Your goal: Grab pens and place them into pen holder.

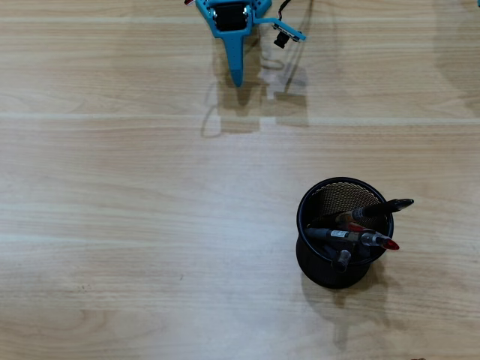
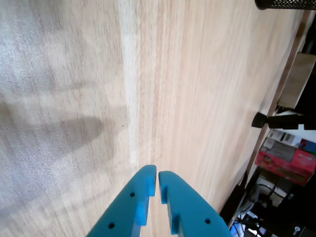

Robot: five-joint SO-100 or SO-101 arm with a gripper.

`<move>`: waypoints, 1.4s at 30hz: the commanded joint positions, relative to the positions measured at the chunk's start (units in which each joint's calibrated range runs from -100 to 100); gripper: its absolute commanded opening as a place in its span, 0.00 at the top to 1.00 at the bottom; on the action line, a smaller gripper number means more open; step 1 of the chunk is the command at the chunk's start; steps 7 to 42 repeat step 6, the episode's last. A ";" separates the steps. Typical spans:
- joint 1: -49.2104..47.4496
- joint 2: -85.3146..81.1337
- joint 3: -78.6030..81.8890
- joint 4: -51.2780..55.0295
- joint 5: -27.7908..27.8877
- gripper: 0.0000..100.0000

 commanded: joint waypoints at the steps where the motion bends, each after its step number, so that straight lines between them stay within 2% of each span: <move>1: -0.07 -0.68 0.25 -0.61 0.12 0.98; 42: -0.07 -0.68 0.25 -0.61 0.12 0.98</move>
